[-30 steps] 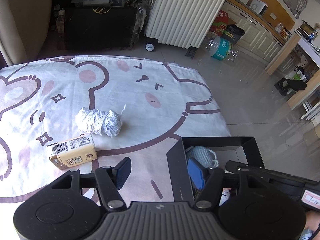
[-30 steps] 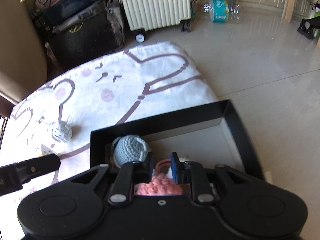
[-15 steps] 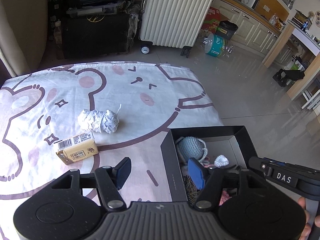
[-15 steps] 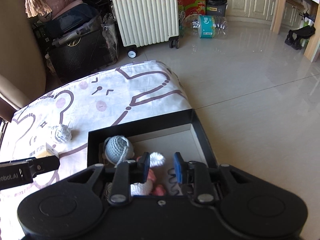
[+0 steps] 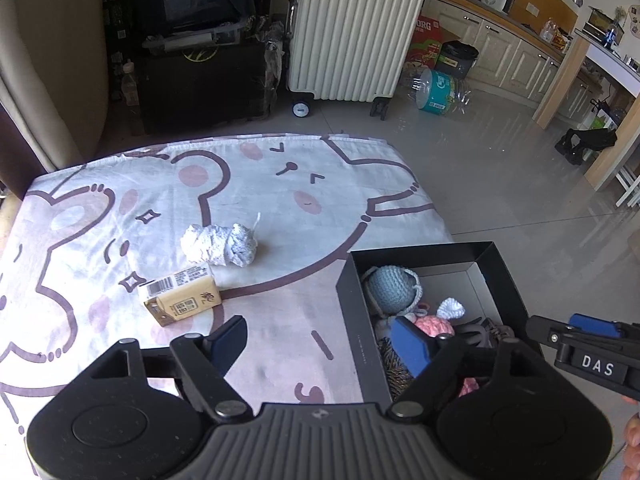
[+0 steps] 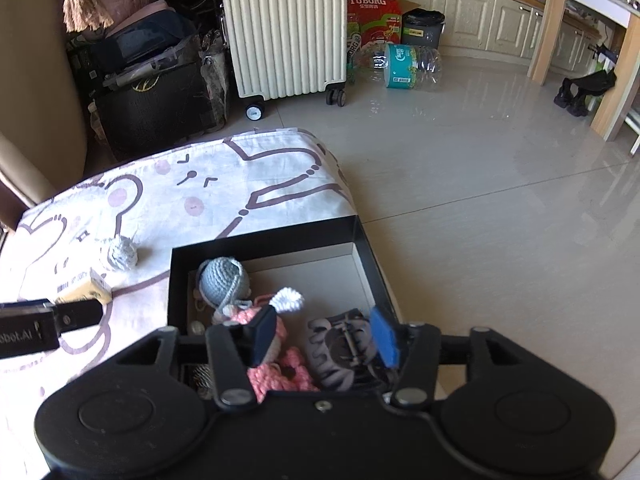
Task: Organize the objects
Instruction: 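Withdraw both open grippers from the box, then move the left gripper toward the yellow carton while the right gripper approaches the foil bundle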
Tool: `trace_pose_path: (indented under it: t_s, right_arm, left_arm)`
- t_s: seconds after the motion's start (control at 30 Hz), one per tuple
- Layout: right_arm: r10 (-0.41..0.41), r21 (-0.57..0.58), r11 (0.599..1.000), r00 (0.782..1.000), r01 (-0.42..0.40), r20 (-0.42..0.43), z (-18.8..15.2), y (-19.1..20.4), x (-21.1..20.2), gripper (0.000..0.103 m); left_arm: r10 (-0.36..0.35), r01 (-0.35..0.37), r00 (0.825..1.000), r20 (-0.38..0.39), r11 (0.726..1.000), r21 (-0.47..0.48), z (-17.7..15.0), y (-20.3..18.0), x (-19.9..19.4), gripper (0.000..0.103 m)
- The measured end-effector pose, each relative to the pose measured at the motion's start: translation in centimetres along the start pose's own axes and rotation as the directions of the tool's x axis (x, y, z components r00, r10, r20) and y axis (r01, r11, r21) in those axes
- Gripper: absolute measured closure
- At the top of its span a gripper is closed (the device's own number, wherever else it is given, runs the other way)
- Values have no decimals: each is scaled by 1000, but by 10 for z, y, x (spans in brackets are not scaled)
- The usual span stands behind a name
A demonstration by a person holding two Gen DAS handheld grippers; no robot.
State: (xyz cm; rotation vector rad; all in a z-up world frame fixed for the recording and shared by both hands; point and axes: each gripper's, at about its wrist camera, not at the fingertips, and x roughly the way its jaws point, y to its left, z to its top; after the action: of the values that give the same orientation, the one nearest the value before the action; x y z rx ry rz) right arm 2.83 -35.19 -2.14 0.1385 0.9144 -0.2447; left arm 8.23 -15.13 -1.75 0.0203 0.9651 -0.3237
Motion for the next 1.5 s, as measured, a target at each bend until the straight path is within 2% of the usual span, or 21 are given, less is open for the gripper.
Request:
trace_pose_path:
  t_s: [0.3, 0.47, 0.73, 1.07, 1.5]
  right_arm:
    - [-34, -47, 998, 999, 34, 1, -4, 0, -11, 28]
    - [-57, -49, 997, 998, 57, -12, -6, -4, -13, 21]
    - [-81, -50, 996, 996, 79, -30, -10, -10, -11, 7]
    - [-98, -23, 995, 994, 97, -46, -13, -18, -7, 0]
    - [-107, -22, 994, 993, 106, -54, -14, -20, -4, 0]
  left_arm:
    - [62, -62, 998, 1, 998, 28, -5, -4, -3, 5]
    - [82, -81, 997, -15, 995, 50, -8, -7, -1, 0]
    - [98, -96, 995, -30, 993, 67, -12, -12, 3, 0]
    - [103, -99, 993, -50, 992, 76, -15, -13, 9, 0]
    - [103, -99, 993, -52, 992, 78, -15, -14, 11, 0]
